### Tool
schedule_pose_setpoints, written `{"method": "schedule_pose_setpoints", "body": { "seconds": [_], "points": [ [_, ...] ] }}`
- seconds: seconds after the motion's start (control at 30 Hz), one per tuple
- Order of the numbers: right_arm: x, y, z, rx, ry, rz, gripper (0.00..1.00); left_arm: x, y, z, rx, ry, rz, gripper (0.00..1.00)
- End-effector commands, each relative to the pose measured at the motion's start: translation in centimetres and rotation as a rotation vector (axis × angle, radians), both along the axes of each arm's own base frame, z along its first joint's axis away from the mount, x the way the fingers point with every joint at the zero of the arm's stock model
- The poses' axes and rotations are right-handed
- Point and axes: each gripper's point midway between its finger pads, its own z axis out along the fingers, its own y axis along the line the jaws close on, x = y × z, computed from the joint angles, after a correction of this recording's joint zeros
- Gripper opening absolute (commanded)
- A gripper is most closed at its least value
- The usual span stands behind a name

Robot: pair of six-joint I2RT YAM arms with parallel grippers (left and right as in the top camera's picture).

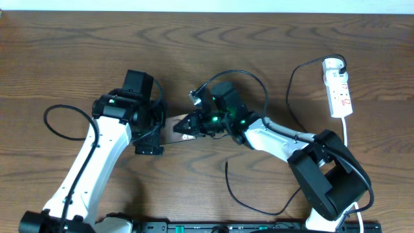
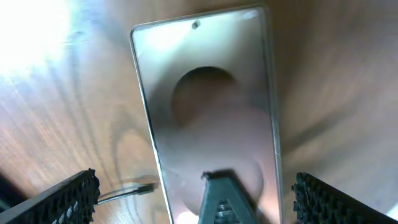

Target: Plug charger to phone and switch on socket

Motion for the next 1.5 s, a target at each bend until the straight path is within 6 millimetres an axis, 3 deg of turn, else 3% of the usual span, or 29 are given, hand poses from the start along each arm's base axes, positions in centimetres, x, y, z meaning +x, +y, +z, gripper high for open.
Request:
{"method": "schedule_pose_setpoints", "body": {
  "seconds": [0.0,0.33,0.5,0.8,1.03,1.47],
  "points": [
    [1.7,-1.3,0.6,0.011,-0.005,-0.026,0.01,0.8,-0.3,1.9,-0.003,-0.109,-0.105,0.98],
    [6.1,-5.5,1.1,0.047,0.317,-0.284,0.01,2.4,-0.6,3.3,-0.007,-0.227,-0.148,0.98],
    [7.9,-6.3,2.8,0.132,0.487,-0.38,0.01,4.9,-1.1,4.6,-0.022,-0.345,-0.146,0.98],
    [9.1,-5.2,6.9,0.289,0.614,-0.41,0.02,8.1,0.7,6.1,0.093,-0.486,-0.082,0.98],
    [9.2,-4.3,10.7,0.413,0.565,-0.36,0.02,10.2,0.6,7.5,0.094,-0.586,-0.063,0.98],
    [7.5,-2.4,13.5,0.489,0.503,-0.271,0.01,11.0,0.4,8.3,0.047,-0.615,0.013,0.98]
  ]
}}
